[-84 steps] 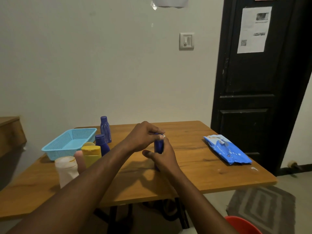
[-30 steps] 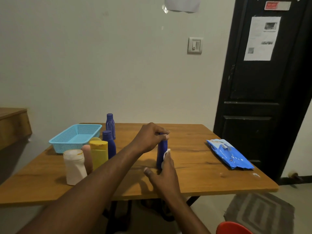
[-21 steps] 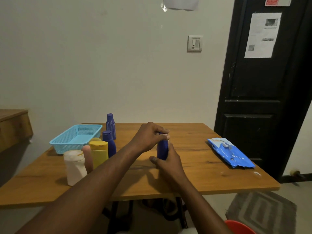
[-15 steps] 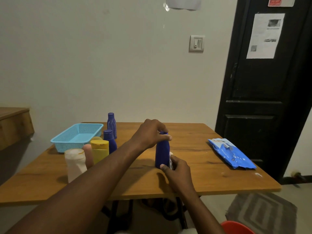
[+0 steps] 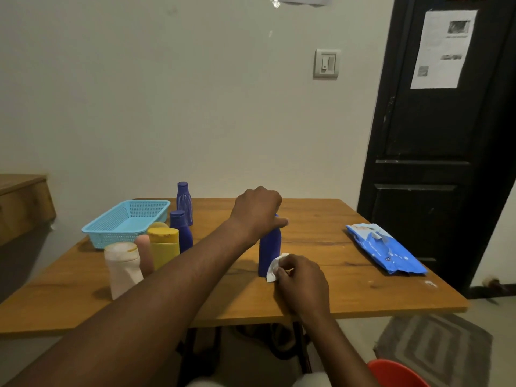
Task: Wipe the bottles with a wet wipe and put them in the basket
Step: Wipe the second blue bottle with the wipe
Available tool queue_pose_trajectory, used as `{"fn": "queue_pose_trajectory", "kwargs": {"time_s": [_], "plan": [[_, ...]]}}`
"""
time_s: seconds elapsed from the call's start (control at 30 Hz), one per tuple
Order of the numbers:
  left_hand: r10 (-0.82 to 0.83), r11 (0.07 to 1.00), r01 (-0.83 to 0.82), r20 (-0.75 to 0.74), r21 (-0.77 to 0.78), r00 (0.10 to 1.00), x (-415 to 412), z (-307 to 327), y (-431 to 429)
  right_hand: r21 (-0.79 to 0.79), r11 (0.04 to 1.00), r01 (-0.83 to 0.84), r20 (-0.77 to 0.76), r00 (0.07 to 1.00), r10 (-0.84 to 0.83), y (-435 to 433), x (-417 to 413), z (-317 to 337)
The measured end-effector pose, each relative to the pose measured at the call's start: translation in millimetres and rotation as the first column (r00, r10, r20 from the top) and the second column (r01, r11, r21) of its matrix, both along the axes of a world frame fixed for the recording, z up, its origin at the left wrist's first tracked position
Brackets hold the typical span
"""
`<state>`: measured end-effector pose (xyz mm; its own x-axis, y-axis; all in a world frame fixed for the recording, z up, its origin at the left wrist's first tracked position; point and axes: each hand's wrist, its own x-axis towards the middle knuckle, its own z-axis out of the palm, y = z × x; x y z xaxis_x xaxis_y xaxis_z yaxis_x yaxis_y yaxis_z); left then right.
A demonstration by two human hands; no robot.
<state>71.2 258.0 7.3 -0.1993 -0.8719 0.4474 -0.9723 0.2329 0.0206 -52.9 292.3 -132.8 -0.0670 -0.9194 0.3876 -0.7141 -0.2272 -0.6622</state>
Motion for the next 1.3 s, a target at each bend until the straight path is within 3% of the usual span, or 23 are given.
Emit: {"fn": "queue_pose_trajectory", "kwargs": {"time_s": [0.17, 0.4, 0.57, 0.93, 1.17, 1.3], "plan": [[0.029, 1.000, -0.029, 0.011, 0.002, 1.000, 1, -1, -7, 0.002, 0.999, -0.032, -0.063, 0.997, 0.032, 0, 9, 5], [0.034, 0.998, -0.032, -0.051, 0.052, 0.998, -1, -1, -10, -0.156, 0.969, -0.192, -0.170, 0.971, 0.165, 14, 34, -7], [0.018, 0.994, -0.012, -0.050, 0.113, 0.999, -1, 1, -9, -0.232, 0.940, -0.251, -0.359, 0.920, 0.157, 9, 33, -4], [0.034, 0.986, -0.016, -0.106, 0.165, 0.994, 0, 1, -19, -0.474, 0.788, -0.394, -0.548, 0.832, 0.087, -11, 15, 24], [0.014, 0.986, 0.005, -0.113, 0.164, 0.994, 1, 0, -19, -0.188, 0.826, -0.532, -0.711, 0.653, 0.259, -8, 17, 4], [0.017, 0.984, 0.004, -0.118, 0.176, 0.993, 0, 1, -17, -0.185, 0.807, -0.562, -0.721, 0.635, 0.277, -10, 13, 13]]}}
